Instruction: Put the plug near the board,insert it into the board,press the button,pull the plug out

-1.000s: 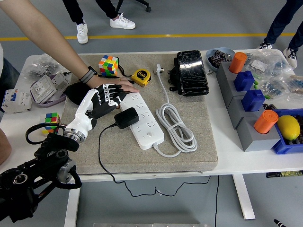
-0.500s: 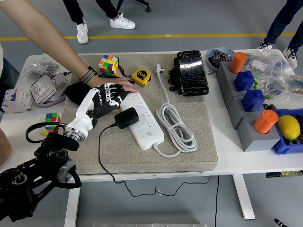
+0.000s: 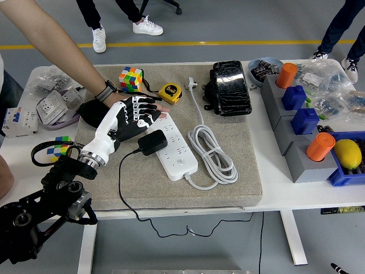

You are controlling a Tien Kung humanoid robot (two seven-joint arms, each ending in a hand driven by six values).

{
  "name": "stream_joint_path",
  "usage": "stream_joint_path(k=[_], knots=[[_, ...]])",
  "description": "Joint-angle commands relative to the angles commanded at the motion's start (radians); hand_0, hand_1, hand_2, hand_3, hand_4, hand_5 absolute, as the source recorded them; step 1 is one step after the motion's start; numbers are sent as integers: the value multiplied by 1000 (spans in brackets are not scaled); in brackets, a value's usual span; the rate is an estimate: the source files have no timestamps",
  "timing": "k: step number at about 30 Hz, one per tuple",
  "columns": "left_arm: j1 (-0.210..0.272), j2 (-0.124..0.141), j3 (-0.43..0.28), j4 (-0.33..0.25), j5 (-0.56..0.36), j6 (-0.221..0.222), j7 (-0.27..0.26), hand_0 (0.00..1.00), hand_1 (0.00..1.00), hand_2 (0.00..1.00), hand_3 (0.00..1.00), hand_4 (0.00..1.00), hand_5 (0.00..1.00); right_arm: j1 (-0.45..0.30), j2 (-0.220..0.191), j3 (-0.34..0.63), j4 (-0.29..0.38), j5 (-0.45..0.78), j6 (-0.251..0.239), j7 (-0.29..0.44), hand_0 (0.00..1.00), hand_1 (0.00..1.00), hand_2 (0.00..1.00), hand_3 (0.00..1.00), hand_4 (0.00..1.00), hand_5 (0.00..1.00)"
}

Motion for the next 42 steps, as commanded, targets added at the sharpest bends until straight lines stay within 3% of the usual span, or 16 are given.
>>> stream_joint_path(k=[1,2,7,8,11,13,14,19,20,25,26,31,42], knots=[[0,1,-1,-5,21,-3,8,319,418,494,631,851,304,0,0,0,0,-1,-1,-1,568,641,613,545,948,507],[0,1,-4,-13,51,-11,25,213,209,276,685,855,301,0,0,-1,1,-1,-1,-1,569,641,614,546,949,508],[0,3,-21,-49,206,-59,107,213,209,276,685,855,301,0,0,-2,2,-4,-1,-3,569,641,614,546,949,508],[-1,3,-23,-57,236,-71,126,109,111,225,720,728,83,0,0,0,2,-5,-1,-3,569,641,614,545,949,508],[-4,6,-36,-93,345,-145,221,109,111,225,720,728,83,-2,-1,1,1,-4,-2,-4,569,641,614,545,949,508],[-6,7,-42,-109,390,-191,280,109,111,225,720,728,83,-5,-1,2,0,-2,-1,-4,569,641,614,545,949,508],[-7,7,-45,-117,409,-217,310,70,84,171,755,646,2,-6,0,2,0,-2,-1,-4,569,641,614,545,948,508],[-14,6,-54,-149,489,-342,467,70,84,171,755,646,2,-9,2,7,1,-4,-1,-4,569,641,614,545,948,508],[-18,6,-54,-156,513,-369,502,57,79,155,758,783,2,-9,2,10,2,-6,-2,-4,570,641,615,546,950,509],[-32,7,-37,-167,556,-442,628,57,79,155,758,783,2,-8,3,14,3,-8,-2,-3,570,641,615,546,950,509],[-37,7,-29,-169,558,-457,651,54,81,157,830,786,2,-8,3,15,2,-8,-2,-3,569,640,614,547,949,510],[-51,7,-7,-174,550,-494,696,54,81,157,830,786,2,-9,4,18,1,-7,-2,-3,569,640,614,547,949,510],[-84,-2,51,-144,536,-501,713,56,86,163,842,793,2,-10,5,20,1,-8,-2,-2,569,640,614,546,950,510]])
